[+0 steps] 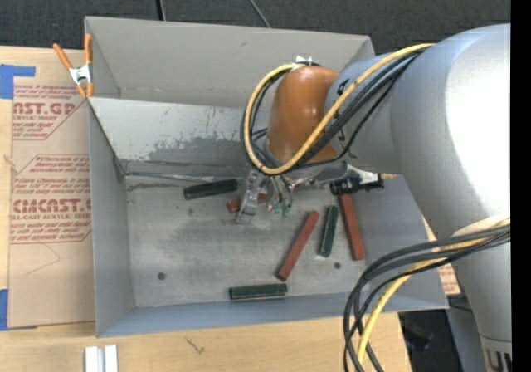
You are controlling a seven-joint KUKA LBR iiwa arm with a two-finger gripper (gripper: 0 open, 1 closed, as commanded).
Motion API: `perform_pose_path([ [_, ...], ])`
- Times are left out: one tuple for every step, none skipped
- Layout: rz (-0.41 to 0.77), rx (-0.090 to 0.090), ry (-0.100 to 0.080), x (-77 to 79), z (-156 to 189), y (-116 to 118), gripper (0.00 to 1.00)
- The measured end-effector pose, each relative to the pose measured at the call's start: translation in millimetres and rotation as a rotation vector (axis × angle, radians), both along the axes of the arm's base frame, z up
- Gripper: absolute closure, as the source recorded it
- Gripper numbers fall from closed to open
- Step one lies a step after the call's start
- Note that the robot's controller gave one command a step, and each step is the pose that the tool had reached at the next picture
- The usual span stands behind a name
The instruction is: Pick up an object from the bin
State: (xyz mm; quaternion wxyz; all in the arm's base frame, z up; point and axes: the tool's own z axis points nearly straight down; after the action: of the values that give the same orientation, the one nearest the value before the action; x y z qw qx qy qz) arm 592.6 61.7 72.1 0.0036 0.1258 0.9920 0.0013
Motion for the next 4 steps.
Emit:
perform_pose_path([
  [0.0,0.0,0.0,0.0,0,0,1.0],
  [0.199,-0.004,-0.004,-3.1,1,4,1.0],
  [0.303,-0.002,0.002,-34.6,91,24,0.0],
  [0.302,-0.002,0.005,-35.5,90,23,0.0],
])
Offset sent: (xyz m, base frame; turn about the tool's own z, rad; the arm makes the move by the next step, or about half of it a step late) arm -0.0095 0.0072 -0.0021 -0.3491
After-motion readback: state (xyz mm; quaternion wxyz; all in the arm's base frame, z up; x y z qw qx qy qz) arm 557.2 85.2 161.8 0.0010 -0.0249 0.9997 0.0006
